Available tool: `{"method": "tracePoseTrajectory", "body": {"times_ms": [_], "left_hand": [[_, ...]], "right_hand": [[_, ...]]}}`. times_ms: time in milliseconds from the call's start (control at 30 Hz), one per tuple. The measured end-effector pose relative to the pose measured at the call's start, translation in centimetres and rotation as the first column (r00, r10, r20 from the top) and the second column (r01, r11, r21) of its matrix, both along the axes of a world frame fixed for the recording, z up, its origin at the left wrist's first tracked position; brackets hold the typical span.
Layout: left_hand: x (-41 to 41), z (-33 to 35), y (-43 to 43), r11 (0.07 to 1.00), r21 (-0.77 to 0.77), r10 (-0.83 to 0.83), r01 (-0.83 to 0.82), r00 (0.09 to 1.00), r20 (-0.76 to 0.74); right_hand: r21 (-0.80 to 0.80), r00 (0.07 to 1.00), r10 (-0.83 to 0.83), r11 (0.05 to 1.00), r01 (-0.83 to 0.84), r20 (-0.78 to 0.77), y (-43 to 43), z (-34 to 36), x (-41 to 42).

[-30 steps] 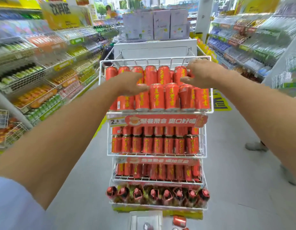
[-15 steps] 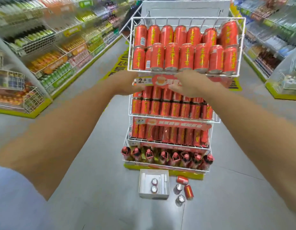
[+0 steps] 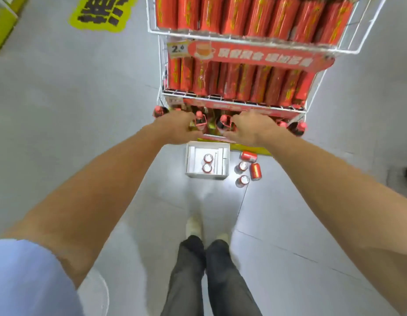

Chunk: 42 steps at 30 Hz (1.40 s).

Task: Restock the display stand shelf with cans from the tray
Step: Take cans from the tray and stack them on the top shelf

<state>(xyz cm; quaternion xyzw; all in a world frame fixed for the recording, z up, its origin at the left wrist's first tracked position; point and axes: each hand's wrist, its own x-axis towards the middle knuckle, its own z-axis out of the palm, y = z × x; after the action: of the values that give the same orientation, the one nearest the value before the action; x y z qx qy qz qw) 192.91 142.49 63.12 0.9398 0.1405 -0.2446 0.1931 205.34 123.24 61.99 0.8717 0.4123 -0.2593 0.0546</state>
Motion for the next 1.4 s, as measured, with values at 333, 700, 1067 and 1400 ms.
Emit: {"method": "tracePoseTrajectory", "body": {"times_ms": [333,700,1067,1400], "left_hand": [[-0.1,-25.3,1.3,0.998,-0.061,-0.007,-0.002,0.989,-0.149],[2.7,-56.3,3.8,0.99,-0.105,0.082,-0.095,0.988,-0.127],[3.3,-70.9,2.8,0.969,-0.188,0.138,-0.161,0.982,-0.129],[3.5,-72.5,1.2,0.938,-0.313,0.147,-0.148,0.989,-0.026]], "right_hand": [[-0.088,0.994,-0.027,0.996,0.018,-0.103,0.4,-24.4,-0.2],[-0.038,0.997,-0.036,0.999,0.034,-0.07,5.8,-54.2,3.1],[0.064,0.998,-0.041,0.997,0.045,-0.054,7.5,-69.1,4.3],[0.159,0.998,-0.041,0.986,0.047,-0.042,8.1,-71.2,5.5]]}}
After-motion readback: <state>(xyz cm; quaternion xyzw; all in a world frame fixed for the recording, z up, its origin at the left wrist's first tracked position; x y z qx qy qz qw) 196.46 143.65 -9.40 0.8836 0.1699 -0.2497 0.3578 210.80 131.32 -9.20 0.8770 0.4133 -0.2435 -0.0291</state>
